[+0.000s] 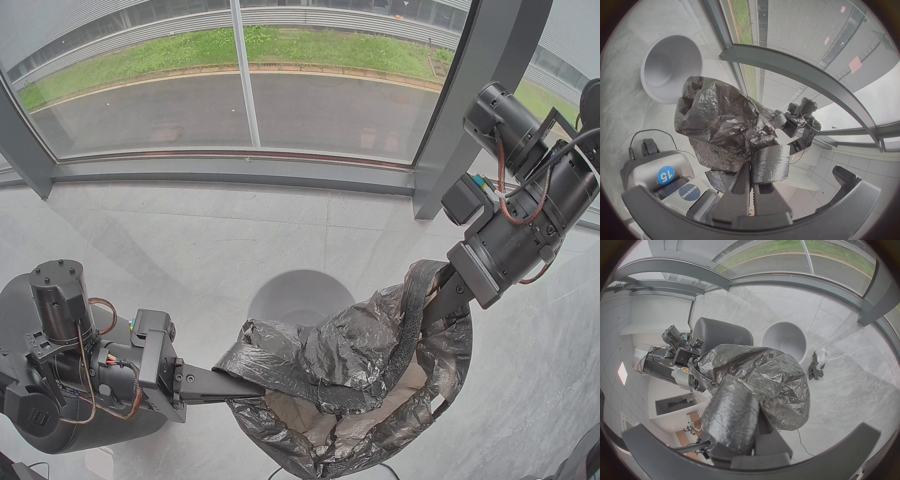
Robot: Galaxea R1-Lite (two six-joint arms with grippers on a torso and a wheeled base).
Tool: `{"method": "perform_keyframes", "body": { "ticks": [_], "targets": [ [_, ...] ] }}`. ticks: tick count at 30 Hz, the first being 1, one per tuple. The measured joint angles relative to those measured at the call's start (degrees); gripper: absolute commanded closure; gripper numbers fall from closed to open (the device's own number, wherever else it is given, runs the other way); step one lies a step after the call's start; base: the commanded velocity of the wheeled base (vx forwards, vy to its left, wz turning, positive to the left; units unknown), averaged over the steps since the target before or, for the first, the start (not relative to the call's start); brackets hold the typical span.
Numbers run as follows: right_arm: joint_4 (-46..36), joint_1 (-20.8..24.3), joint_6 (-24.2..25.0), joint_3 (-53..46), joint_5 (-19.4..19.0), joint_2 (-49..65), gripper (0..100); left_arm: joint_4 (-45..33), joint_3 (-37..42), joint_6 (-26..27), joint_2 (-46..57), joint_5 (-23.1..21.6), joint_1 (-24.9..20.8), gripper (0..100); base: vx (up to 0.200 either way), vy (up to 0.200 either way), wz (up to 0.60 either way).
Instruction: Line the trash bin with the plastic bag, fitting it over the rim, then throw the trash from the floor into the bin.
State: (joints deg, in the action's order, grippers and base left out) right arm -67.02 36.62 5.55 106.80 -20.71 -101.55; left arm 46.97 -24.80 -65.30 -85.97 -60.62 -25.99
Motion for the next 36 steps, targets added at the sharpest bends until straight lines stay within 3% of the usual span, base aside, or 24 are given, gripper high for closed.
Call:
{"method": "perform_keyframes", "body": {
  "ticks": [9, 21, 25, 30, 36],
  "targets": [
    [3.88, -0.79, -0.4, -0.22, -1.43, -4.92, 100, 1.67, 0.49, 0.11, -3.75, 0.05, 1.18, 100, 0.0, 0.0, 0.0],
    [10.18, -2.95, -0.38, -0.05, -1.56, -9.86, 100, 9.35, 0.6, -0.02, -12.3, -0.13, 4.25, 100, 0.0, 0.0, 0.0],
    [12.7, -4.16, -0.4, -0.57, -1.54, -11.41, 100, 15.26, 0.32, -0.11, -16.42, -0.17, 5.66, 100, 0.0, 0.0, 0.0],
    [21.97, -5.84, -0.27, -3.44, -1.54, -13.03, 100, 25.72, 0.1, -0.49, -22.43, -0.09, 8.02, 100, 0.0, 0.0, 0.0],
    [41.19, -7.02, 1.65, -11.54, -1.37, -14.71, 100, 32.98, 0.07, -0.62, -28.55, 1.97, 10.17, 100, 0.0, 0.0, 0.0]
  ]
}}
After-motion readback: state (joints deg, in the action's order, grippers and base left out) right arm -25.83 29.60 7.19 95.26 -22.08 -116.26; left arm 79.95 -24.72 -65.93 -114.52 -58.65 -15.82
